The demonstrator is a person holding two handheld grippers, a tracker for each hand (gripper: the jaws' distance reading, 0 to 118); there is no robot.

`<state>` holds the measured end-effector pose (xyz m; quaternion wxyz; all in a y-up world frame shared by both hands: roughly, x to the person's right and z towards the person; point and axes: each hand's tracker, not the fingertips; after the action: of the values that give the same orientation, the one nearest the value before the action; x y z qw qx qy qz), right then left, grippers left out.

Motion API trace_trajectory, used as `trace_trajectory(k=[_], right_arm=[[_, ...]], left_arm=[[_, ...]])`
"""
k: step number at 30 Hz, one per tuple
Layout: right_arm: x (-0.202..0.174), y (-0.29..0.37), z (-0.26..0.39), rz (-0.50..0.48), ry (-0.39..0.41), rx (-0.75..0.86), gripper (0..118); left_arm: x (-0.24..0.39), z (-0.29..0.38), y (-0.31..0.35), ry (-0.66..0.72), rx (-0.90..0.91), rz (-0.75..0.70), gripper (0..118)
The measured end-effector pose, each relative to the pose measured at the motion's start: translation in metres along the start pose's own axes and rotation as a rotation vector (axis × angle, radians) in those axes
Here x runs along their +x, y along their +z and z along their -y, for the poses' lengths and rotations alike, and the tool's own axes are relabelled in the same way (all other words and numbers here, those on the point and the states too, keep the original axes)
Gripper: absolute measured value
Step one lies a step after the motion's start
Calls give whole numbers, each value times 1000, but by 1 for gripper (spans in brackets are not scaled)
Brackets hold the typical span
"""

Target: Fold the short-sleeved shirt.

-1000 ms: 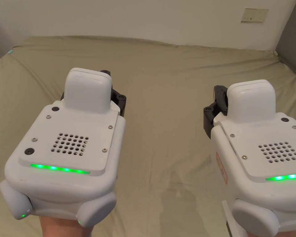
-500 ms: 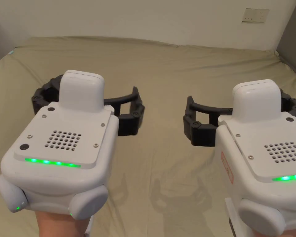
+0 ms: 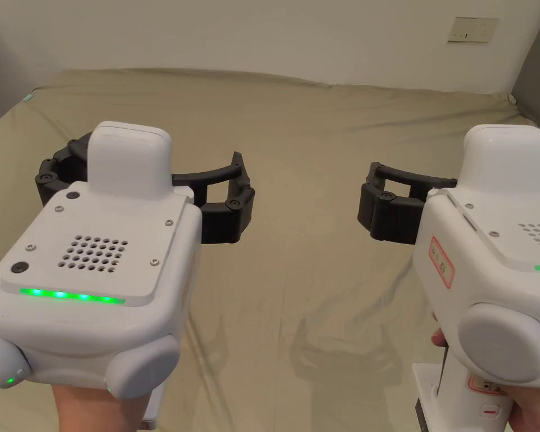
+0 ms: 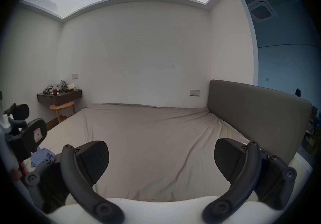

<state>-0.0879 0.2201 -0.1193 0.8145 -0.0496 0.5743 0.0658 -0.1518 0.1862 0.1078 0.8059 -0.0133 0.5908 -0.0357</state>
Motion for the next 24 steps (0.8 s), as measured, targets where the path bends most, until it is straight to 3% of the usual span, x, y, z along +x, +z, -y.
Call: trace_trajectory(k=[2,8,24], right_arm=[[2,5,2,-41,-18,-1,118],[-5,10,-6,-8,-29,-42,118],[20,1,11,-32,-45,-69,118]], left_arm=[[1,-1,0,-6,0,0,117],[4,0,-2,-20,-3,12,117],[11,1,-5,-25,-10,25,117]])
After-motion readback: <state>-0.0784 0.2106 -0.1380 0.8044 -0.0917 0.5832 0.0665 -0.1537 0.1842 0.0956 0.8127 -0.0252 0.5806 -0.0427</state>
